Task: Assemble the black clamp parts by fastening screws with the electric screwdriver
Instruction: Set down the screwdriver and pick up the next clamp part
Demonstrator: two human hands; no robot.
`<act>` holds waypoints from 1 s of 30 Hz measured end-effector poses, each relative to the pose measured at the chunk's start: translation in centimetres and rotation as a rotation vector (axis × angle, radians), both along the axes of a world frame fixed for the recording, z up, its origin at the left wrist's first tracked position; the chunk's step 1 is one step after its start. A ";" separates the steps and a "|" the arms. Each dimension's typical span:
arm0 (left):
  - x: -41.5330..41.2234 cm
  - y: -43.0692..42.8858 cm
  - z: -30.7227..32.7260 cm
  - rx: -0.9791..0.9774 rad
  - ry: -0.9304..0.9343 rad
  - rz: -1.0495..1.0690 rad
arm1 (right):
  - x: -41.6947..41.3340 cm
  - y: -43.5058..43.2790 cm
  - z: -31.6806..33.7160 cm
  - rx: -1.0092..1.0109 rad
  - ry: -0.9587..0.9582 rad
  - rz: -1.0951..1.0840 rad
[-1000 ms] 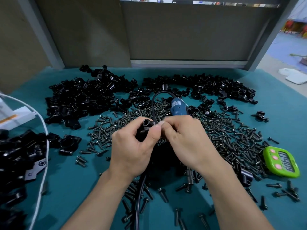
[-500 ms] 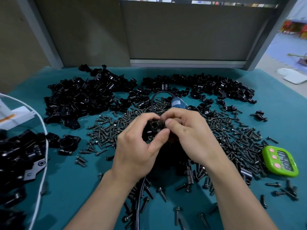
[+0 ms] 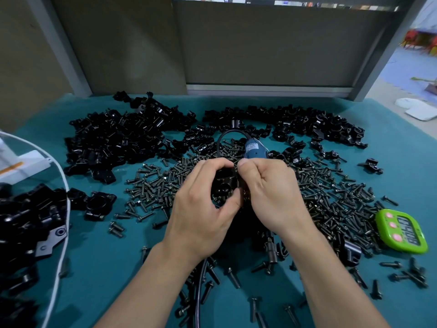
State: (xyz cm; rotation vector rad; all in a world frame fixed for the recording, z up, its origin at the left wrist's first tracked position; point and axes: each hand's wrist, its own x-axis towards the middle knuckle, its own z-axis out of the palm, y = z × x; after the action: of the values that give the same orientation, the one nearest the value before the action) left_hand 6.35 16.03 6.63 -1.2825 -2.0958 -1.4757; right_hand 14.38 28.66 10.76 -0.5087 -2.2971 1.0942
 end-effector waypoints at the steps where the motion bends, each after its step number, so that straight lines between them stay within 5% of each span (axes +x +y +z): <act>1: 0.1 0.1 0.0 0.005 0.001 0.002 | -0.1 -0.2 -0.2 -0.012 -0.015 -0.022; 9: -0.1 0.1 0.3 -0.007 -0.104 0.026 | 0.5 0.6 0.3 -0.109 -0.023 0.149; 23: -0.3 0.1 0.1 -0.053 -0.109 -0.008 | -0.4 -0.7 -0.3 0.089 -0.100 -0.133; 30: -0.4 0.1 0.3 -0.045 -0.139 -0.027 | 0.5 0.3 0.2 -0.002 -0.056 0.109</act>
State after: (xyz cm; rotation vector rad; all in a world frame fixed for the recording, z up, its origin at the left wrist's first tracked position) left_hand 5.99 16.18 6.89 -1.2629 -2.2191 -1.5795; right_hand 14.88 28.98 10.99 -0.4240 -2.3972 1.1477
